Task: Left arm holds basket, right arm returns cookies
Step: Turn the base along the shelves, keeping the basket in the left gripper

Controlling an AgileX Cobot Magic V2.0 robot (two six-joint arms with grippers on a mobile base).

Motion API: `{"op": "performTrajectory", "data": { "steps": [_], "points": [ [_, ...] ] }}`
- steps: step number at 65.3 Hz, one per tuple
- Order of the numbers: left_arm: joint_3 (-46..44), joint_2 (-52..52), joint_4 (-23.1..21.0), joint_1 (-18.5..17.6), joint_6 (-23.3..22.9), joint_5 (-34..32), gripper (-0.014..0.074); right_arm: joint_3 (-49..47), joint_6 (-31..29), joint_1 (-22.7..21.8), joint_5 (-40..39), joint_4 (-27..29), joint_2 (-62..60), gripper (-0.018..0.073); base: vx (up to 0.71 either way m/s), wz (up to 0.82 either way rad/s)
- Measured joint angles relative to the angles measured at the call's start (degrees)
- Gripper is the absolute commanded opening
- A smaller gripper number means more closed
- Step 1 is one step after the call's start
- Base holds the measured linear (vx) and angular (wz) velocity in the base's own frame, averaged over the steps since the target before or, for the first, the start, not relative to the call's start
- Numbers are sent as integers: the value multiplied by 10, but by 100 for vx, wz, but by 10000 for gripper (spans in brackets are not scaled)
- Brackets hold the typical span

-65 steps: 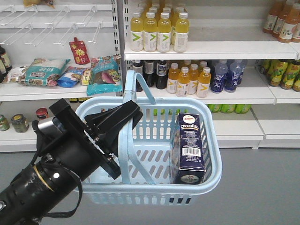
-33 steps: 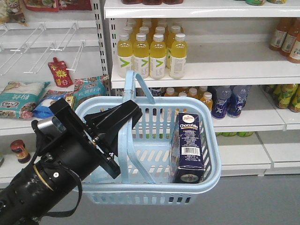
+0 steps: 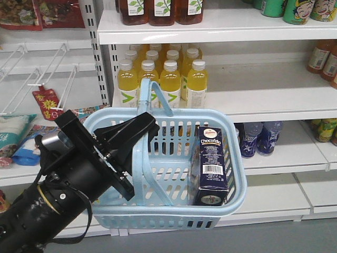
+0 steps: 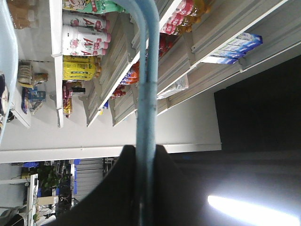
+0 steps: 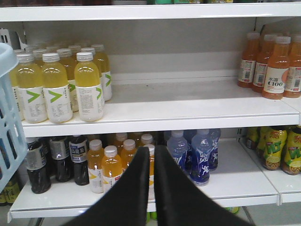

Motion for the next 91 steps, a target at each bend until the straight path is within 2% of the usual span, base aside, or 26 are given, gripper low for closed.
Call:
{"op": "performTrajectory", "data": {
  "steps": [91],
  "points": [
    [0,0,-2,0,0,0,0,0,0,0,0,0,0,-6,10,-42]
  ]
}}
